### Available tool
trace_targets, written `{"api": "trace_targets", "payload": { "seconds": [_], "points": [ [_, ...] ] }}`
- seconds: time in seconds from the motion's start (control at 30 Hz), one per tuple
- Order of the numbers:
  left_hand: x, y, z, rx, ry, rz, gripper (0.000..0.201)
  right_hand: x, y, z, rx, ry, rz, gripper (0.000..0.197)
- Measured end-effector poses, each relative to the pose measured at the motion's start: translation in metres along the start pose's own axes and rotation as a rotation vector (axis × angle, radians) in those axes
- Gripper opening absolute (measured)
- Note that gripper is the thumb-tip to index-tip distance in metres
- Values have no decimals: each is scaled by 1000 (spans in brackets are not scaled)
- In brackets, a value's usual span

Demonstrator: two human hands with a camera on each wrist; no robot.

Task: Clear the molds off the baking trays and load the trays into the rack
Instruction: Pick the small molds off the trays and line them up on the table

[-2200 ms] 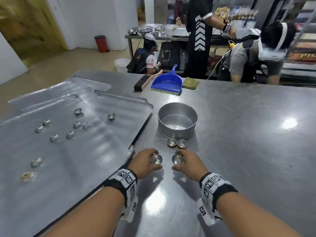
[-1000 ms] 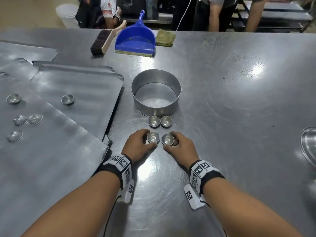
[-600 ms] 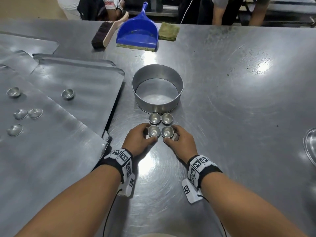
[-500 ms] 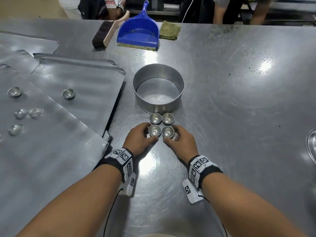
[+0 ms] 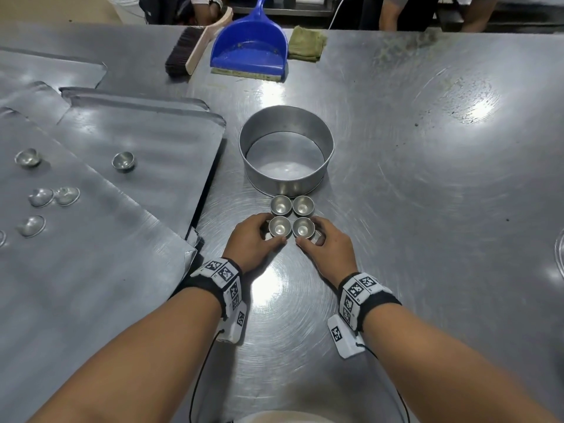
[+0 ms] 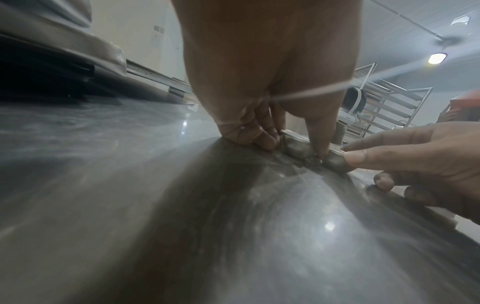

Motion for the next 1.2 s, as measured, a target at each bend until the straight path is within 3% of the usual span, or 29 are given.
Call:
{"api": "trace_targets", "payload": {
  "seconds": [0.73,0.97,1.07,1.13,1.2],
  "points": [
    [1,-1,1,-1,-7,-12,47,0,-1,-4,1,0,-6,45],
    [-7,6,6,-15,4,-70,56,-4,3,-7,39,-57,-47,65],
    [-18,12,7,50,28,-111,73,-6,6,-12,-15,-55,-62,75],
    [-28,18,5,82,53,-121,79,-10,9,-23,-79,-8,-47,66],
    [-41,33,2,101,73,-93,74,-15,8,-43,-131,48,-39,56]
  ]
}}
Point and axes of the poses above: each hand's wrist, its own x-axis towards the middle knuckle, its own y-axis out of the back of the hand, z = x × y, the point moved 9 cm from there along x, towards the middle knuckle, and after that the axes turned 14 degrees about x, right-handed, at the moved point
